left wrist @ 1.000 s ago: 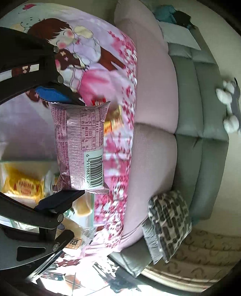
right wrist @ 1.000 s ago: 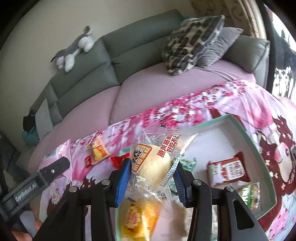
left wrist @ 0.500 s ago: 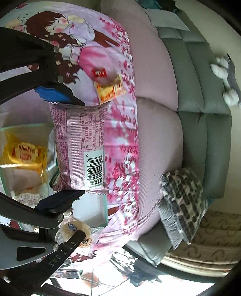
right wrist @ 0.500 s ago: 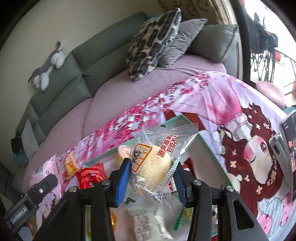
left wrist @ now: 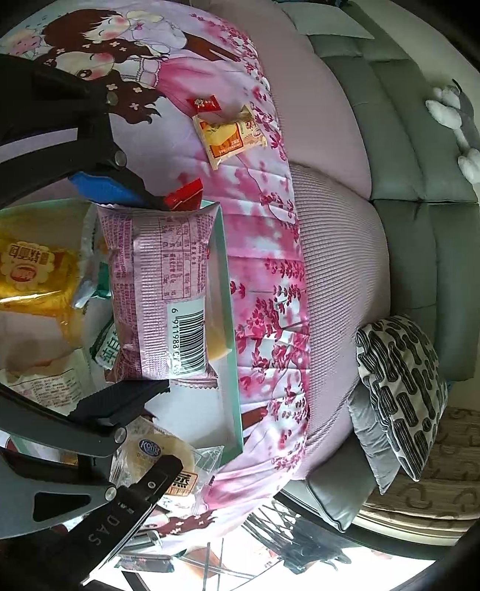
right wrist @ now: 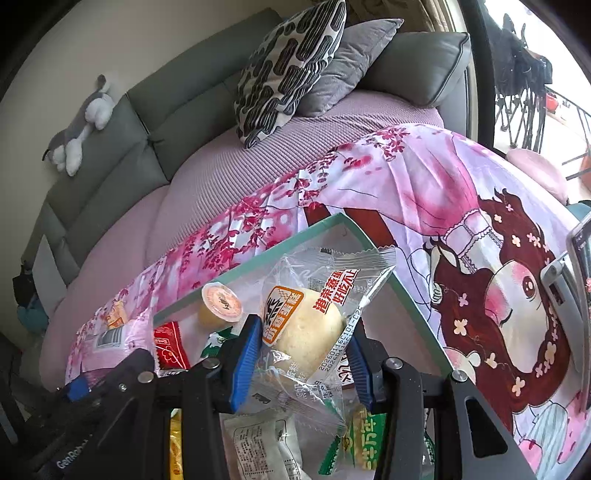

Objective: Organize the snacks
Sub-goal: 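Carry both bags over the tray, then lower both bags into the tray and open both grippers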

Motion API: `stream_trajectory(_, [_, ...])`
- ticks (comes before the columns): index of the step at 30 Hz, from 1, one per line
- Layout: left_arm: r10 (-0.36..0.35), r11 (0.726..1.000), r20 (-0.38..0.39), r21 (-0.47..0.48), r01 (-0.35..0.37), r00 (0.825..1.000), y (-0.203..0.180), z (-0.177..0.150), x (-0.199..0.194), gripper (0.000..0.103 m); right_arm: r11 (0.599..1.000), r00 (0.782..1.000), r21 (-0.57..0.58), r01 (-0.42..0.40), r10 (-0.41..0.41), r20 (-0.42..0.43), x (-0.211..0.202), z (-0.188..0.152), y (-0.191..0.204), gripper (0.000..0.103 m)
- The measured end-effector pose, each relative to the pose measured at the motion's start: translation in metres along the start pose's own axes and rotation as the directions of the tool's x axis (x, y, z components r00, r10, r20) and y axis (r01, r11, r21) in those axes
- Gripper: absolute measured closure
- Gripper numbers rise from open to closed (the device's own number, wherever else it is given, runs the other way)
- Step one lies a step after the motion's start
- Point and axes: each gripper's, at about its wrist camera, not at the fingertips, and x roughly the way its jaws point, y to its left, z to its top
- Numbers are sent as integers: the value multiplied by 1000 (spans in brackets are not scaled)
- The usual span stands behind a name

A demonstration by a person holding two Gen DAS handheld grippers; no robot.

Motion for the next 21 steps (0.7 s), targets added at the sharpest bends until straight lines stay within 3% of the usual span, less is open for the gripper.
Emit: stream_trajectory(21, [12,999,-36,39,-11,999,-3,4,12,16,1000,1000,-19,22,-22,-8,8,2,4,53])
